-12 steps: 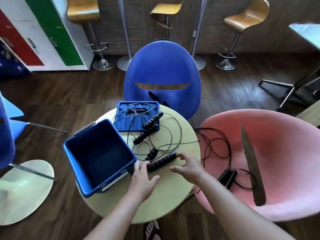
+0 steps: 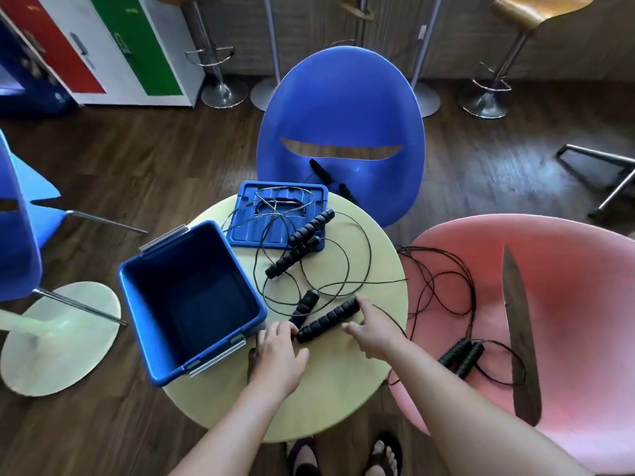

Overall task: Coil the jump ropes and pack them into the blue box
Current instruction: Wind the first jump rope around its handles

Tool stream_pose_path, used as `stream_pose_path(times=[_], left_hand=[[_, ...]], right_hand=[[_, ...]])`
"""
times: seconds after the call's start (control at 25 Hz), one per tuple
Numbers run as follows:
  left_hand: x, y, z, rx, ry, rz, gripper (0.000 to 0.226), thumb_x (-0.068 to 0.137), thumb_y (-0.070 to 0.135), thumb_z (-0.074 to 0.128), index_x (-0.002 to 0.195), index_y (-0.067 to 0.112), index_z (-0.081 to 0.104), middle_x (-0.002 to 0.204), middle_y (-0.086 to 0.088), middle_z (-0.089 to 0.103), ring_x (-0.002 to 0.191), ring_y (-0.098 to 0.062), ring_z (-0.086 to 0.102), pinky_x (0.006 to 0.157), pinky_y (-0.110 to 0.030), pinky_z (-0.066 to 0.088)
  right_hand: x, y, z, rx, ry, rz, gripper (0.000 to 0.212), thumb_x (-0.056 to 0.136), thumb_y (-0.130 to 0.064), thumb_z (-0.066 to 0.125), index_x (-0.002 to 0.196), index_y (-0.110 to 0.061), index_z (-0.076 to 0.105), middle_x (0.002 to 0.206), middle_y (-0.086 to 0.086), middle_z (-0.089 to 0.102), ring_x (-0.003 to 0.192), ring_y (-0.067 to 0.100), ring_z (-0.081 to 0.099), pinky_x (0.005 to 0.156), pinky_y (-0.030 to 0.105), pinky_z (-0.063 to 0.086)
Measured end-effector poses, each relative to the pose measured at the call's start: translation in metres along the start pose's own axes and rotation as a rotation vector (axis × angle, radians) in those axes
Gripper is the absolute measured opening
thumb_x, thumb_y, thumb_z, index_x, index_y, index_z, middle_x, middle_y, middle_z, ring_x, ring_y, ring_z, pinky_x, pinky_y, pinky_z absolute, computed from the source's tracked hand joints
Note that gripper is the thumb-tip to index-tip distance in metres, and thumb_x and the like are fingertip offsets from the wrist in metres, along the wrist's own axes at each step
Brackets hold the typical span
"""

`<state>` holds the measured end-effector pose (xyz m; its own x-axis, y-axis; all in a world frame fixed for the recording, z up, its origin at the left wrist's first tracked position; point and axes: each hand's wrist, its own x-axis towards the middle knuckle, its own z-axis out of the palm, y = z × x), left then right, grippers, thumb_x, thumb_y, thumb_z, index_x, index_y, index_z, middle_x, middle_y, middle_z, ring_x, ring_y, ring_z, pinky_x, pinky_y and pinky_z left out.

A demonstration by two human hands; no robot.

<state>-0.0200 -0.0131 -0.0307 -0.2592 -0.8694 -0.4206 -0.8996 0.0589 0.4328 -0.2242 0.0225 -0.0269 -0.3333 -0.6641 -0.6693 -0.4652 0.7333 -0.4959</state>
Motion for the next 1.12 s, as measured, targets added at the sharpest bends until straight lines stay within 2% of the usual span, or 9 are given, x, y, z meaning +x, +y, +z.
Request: stream_pose_path(times=[0.12,0.24,0.36,0.48,0.6,0.72,0.92,1.04,1.12], left_hand=[[-0.001,-0.002,0.003,0.002,0.015,0.015,0.031,0.093,0.039,0.062,0.12,0.03,0.05,0.127,0.009,0.051,0.122,-0.017,0.042,0.099,-0.034,0.042],[-0.001,-0.002,0.003,-0.005,0.024,0.019,0.027,0.093,0.04,0.063,0.114,0.031,0.047,0.113,0.01,0.049,0.118,-0.019,0.047,0.095,-0.032,0.043],[-0.004,0.002,0.005,-0.007,-0.035,0.018,0.029,0.094,0.046,0.06,0.111,0.034,0.038,0.106,0.007,0.053,0.103,-0.022,0.056,0.088,-0.035,0.048],[-0.006,0.005,0.011,-0.015,-0.123,0.049,0.041,0.093,0.049,0.061,0.122,0.037,0.033,0.107,0.007,0.064,0.094,-0.022,0.063,0.084,-0.037,0.053],[-0.004,0.011,0.013,-0.021,-0.186,0.059,0.061,0.09,0.044,0.063,0.143,0.04,0.033,0.116,0.005,0.068,0.102,-0.021,0.065,0.084,-0.035,0.052],[-0.004,0.019,0.018,-0.016,-0.282,0.106,0.057,0.087,0.039,0.066,0.14,0.039,0.045,0.125,0.007,0.068,0.111,-0.02,0.063,0.088,-0.031,0.05],[-0.016,0.032,0.03,-0.233,-0.409,0.069,0.058,0.079,0.037,0.07,0.13,0.035,0.044,0.114,0.013,0.069,0.106,-0.015,0.065,0.096,-0.038,0.053],[-0.026,0.047,0.037,-0.309,-0.499,0.155,0.059,0.071,0.043,0.07,0.124,0.035,0.047,0.105,0.01,0.072,0.093,-0.012,0.068,0.087,-0.038,0.057],[-0.032,0.056,0.038,-0.383,-0.571,0.23,0.059,0.069,0.05,0.069,0.124,0.036,0.052,0.11,0.011,0.071,0.079,-0.007,0.066,0.075,-0.032,0.054]], right_hand=[[-0.001,-0.003,0.001,0.047,-0.01,0.008,0.072,0.091,-0.036,0.063,0.152,-0.038,0.025,0.11,0.012,0.066,0.072,0.023,0.067,0.056,0.032,0.057],[0.0,0.004,0.001,0.043,0.036,-0.004,0.06,0.09,-0.038,0.062,0.143,-0.026,0.035,0.112,0.009,0.065,0.094,0.029,0.066,0.078,0.038,0.057],[-0.003,0.011,-0.001,0.022,0.117,0.015,0.047,0.092,-0.045,0.063,0.128,-0.02,0.046,0.113,0.004,0.065,0.107,0.029,0.062,0.084,0.034,0.048],[-0.004,0.015,0.003,0.055,0.18,0.047,0.043,0.09,-0.049,0.066,0.115,-0.017,0.051,0.105,0.004,0.067,0.103,0.029,0.063,0.084,0.036,0.05],[-0.008,0.017,0.007,0.116,0.185,0.064,0.042,0.086,-0.045,0.071,0.11,-0.016,0.052,0.098,0.002,0.067,0.098,0.025,0.063,0.082,0.035,0.05],[-0.017,0.021,0.015,0.26,0.152,0.103,0.048,0.078,-0.046,0.076,0.11,-0.022,0.049,0.098,-0.002,0.068,0.094,0.022,0.067,0.081,0.034,0.053],[-0.032,0.029,0.032,0.519,0.143,0.185,0.086,0.046,-0.065,0.077,0.117,-0.023,0.052,0.112,-0.003,0.071,0.104,0.019,0.069,0.094,0.04,0.056],[-0.043,0.029,0.033,0.605,0.141,0.193,0.055,0.054,-0.053,0.082,0.097,-0.024,0.063,0.094,-0.002,0.075,0.091,0.018,0.072,0.088,0.04,0.059],[-0.05,0.033,0.027,0.667,0.192,0.203,0.051,0.051,-0.047,0.079,0.093,-0.023,0.064,0.087,-0.001,0.076,0.084,0.02,0.074,0.085,0.044,0.06]])
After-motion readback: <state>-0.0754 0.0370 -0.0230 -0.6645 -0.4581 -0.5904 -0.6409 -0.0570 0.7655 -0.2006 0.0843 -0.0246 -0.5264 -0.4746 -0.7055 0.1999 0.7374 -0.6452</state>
